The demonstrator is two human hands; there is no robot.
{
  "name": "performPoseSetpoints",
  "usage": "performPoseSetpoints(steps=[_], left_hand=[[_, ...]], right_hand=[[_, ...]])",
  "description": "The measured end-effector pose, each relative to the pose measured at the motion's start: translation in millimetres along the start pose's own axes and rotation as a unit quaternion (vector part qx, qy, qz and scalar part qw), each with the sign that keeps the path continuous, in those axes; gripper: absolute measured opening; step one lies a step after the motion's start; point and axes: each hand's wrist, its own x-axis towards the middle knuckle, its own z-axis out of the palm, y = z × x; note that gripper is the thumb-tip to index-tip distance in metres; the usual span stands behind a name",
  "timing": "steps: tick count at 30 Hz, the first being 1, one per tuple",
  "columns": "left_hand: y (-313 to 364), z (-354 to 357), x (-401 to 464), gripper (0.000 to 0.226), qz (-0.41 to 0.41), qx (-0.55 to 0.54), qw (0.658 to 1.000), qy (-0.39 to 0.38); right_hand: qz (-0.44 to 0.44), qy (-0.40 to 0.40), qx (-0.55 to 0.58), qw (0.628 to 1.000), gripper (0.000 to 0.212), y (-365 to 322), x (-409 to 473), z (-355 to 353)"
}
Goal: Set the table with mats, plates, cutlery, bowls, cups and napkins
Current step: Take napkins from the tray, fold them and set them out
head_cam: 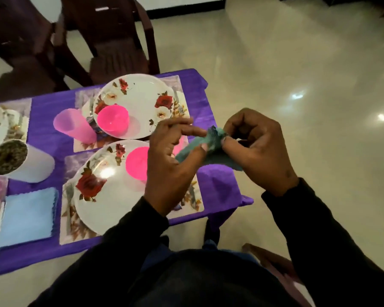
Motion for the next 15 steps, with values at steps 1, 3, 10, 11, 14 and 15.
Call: performPoseSetpoints(steps=[1, 3, 10, 11, 14, 15], left_hand=[[-3, -1, 1, 0.031, 0.012, 0.032, 0.999, -0.026], [-6, -6, 2, 0.053, 0.005, 0.042, 0.995, -0.092], [-9, -2, 2, 0.034, -0.07, -0.031, 0.971, -0.225], [-12, -1, -1, 0.029, -0.083, -0.034, 0.971, -0.221], [-19, 2, -4, 0.026, -0.093, -0.026, 0.978, -0.186], [-22, 1, -5, 0.026, -0.098, -0.033, 0.98, -0.169]], right_hand=[[0.01, -0.018, 0.033, 0.999, 0.01, 3, 6, -4], [0.036, -0.066, 0.084, 0.994, 0.015, 10, 13, -9], [0.011, -0.15, 0.073, 0.986, 0.011, 23, 25, -19], [0.012, -0.151, 0.073, 0.986, 0.009, 24, 24, -21], [0.016, -0.159, 0.071, 0.985, 0.006, 29, 25, -29], [0.018, -0.159, 0.069, 0.985, 0.005, 31, 25, -32]])
